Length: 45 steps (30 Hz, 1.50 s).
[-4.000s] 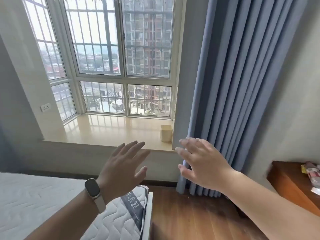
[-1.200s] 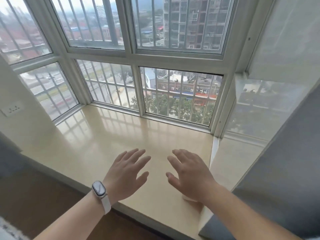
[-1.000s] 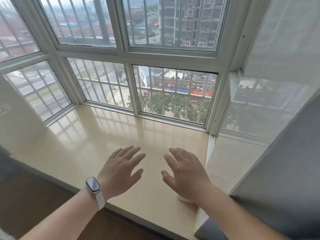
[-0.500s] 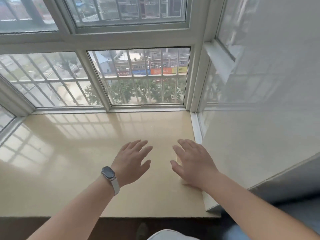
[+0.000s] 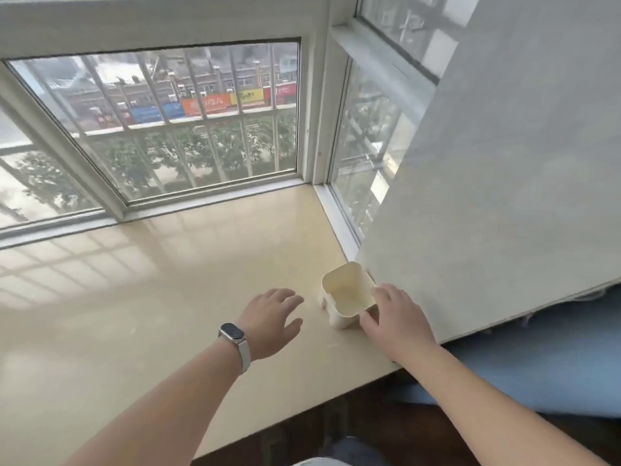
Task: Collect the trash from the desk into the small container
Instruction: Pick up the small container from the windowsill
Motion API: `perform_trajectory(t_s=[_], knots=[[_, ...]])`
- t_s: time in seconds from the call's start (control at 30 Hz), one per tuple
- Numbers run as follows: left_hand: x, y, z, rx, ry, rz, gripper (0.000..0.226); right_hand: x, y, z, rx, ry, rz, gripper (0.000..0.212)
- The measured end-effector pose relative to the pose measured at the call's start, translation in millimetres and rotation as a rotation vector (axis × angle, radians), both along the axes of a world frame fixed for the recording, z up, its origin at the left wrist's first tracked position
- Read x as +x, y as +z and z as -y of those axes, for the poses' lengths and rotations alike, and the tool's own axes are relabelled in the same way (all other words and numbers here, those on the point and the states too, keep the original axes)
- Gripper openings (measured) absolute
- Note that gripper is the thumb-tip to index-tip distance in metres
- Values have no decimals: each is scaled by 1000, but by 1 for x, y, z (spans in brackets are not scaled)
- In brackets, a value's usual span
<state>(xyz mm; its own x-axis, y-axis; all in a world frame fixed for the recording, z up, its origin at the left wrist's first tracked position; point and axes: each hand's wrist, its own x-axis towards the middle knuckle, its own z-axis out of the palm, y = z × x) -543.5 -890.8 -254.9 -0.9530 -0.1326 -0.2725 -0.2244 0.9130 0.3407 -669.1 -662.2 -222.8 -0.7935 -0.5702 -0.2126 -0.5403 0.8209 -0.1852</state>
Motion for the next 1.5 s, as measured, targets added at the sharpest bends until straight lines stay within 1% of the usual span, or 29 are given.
perform_trajectory(t_s=[0.1,0.27,0.37,0.47,0.57,0.67,0.7,0.8,0.83,0.9,0.93,0.97,1.07,1.1,1.23,1.33,1.4,1.5], knots=[[-16,-30,-12,193,156,68,46,-2,-19,-1,-102,-198,137,50],[-46,-65,-37,564,588,147,38,-12,-57,6,-221,-426,298,50],[-63,-83,-47,687,739,157,34,-20,-81,9,-276,-555,393,58],[-78,-101,-55,748,830,180,37,-28,-104,11,-360,-640,463,60],[-93,-116,-59,812,892,215,40,-36,-121,10,-451,-721,544,60],[-105,-127,-60,878,907,247,29,-42,-135,10,-521,-773,598,63],[-109,-130,-61,909,915,253,31,-44,-138,11,-534,-780,612,65],[-117,-141,-59,999,967,275,45,-46,-146,13,-555,-790,641,70],[-118,-145,-58,1027,992,281,41,-47,-148,13,-560,-796,645,71],[-120,-147,-58,1093,1032,286,17,-47,-153,13,-568,-813,649,77],[-121,-149,-58,1115,1040,291,10,-47,-156,13,-574,-820,649,79],[-121,-152,-58,1129,1039,297,10,-47,-158,13,-582,-824,648,81],[-120,-156,-59,1167,1025,331,33,-46,-164,11,-614,-825,641,80],[-120,-158,-59,1186,1028,327,36,-45,-163,11,-619,-824,637,80],[-116,-159,-60,1196,1057,299,40,-46,-160,11,-638,-832,650,78],[-111,-154,-58,1187,1062,281,48,-48,-156,13,-638,-824,675,66],[-107,-147,-53,1189,1062,263,45,-49,-151,14,-633,-811,694,57],[-99,-132,-44,1196,1039,205,38,-48,-140,16,-635,-778,717,54]])
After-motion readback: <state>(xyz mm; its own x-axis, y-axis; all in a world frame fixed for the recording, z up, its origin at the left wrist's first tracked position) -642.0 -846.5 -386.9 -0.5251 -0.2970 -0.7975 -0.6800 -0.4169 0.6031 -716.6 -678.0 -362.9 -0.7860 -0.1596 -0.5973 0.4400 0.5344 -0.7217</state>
